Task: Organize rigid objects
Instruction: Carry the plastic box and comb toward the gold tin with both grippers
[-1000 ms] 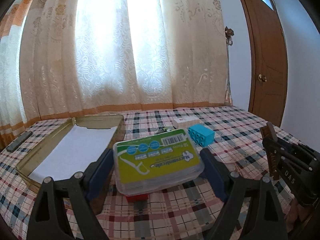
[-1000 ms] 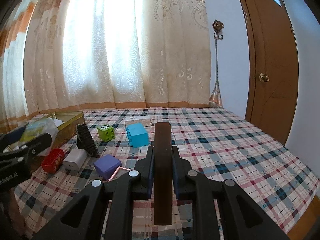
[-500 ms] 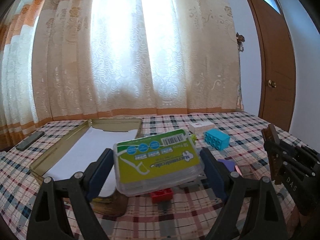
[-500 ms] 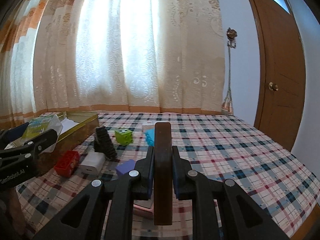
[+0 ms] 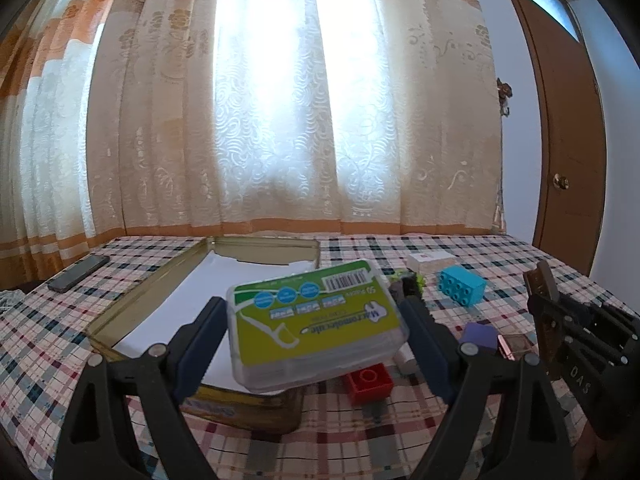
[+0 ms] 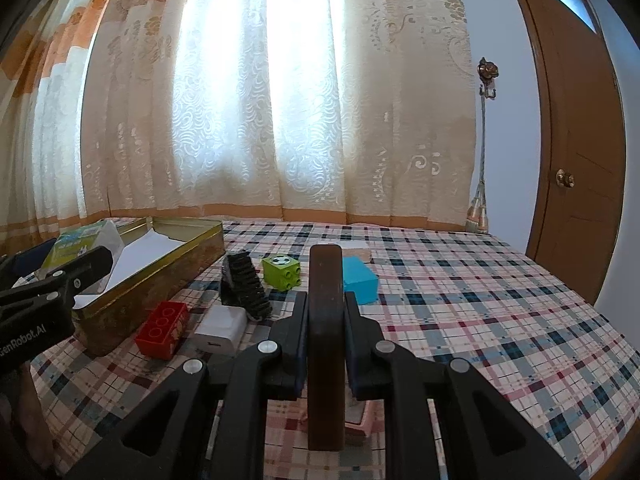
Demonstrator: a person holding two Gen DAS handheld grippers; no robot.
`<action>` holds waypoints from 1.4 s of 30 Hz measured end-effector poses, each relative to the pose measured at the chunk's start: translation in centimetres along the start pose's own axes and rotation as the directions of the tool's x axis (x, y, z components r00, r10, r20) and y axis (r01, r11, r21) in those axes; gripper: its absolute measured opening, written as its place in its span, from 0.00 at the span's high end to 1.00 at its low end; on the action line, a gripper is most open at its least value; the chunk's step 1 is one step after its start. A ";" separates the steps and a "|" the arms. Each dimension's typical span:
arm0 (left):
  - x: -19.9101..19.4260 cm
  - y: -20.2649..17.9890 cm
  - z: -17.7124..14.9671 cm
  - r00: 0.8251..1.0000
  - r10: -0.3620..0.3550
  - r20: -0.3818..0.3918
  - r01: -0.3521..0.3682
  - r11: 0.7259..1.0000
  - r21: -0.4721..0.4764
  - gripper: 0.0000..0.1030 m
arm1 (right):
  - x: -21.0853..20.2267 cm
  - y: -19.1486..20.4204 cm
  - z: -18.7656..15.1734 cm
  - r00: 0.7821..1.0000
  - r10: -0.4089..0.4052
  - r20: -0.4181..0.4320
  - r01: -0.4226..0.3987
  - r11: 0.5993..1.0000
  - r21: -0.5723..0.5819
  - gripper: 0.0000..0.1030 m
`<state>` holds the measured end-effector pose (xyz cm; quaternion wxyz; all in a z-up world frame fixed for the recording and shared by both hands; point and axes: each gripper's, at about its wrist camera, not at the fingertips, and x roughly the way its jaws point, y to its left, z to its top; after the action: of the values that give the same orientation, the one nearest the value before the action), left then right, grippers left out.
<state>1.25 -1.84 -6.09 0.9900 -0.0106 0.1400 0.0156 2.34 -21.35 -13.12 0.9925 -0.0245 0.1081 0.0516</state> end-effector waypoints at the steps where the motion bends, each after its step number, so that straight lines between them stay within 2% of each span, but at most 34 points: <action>1: 0.0 0.1 0.0 1.000 0.001 -0.002 -0.001 1.000 -0.002 0.15 | 0.0 0.3 0.0 1.000 0.004 0.001 -0.004 1.000 -0.004 0.83; 25: -0.7 3.2 -0.2 0.998 0.066 0.026 -0.065 0.998 -0.016 0.15 | -0.1 5.0 0.2 0.996 0.085 0.014 -0.084 0.994 -0.068 0.83; 42: -0.1 6.6 0.2 0.995 0.098 -0.022 -0.099 0.993 -0.062 0.15 | 0.1 8.4 0.3 0.985 0.169 -0.026 -0.171 0.975 -0.139 0.83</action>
<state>0.97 4.80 -5.99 0.9858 -0.0350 0.1492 0.0688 1.61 -12.95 -13.14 0.9795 -0.0857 0.1127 0.1437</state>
